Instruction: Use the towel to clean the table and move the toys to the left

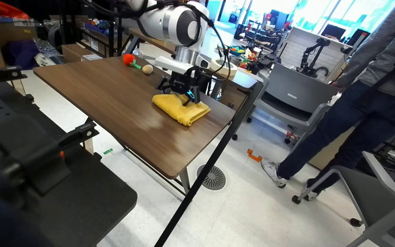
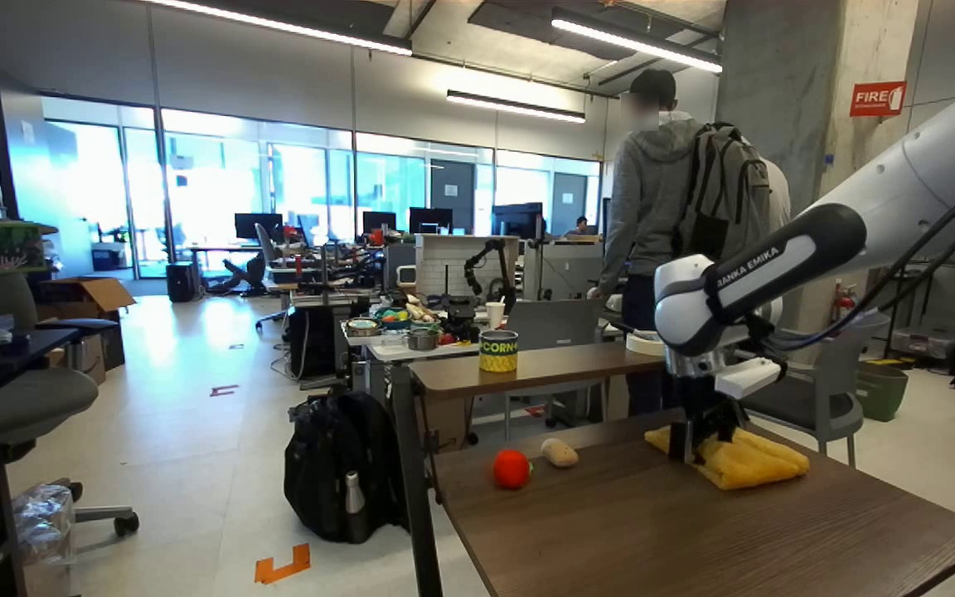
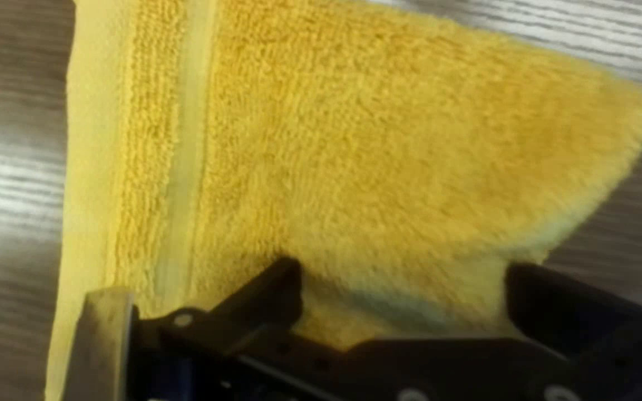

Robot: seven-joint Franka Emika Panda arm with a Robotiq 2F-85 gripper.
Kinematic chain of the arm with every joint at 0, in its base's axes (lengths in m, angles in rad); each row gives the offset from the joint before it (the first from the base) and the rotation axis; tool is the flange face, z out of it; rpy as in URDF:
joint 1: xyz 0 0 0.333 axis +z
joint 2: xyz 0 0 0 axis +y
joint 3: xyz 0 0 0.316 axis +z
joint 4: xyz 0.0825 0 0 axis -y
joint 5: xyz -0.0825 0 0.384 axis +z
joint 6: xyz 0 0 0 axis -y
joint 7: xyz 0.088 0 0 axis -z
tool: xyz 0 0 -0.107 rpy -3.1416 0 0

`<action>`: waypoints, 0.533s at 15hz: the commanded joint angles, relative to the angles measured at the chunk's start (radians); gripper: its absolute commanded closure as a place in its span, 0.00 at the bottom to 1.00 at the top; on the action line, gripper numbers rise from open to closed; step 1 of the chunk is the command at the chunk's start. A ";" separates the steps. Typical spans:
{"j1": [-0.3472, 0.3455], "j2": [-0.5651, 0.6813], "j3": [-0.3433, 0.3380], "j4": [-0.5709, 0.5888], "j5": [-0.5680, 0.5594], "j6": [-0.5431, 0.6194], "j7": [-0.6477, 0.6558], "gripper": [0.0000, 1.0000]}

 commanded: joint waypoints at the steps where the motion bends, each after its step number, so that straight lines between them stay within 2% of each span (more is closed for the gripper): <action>1: 0.010 0.006 -0.010 0.001 -0.001 0.003 0.013 0.00; 5: 0.007 -0.001 -0.009 0.002 0.000 0.001 0.012 0.00; 7: -0.020 0.037 0.001 0.040 0.033 0.038 0.055 0.00; 8: -0.034 0.078 -0.002 0.089 0.044 0.005 0.076 0.00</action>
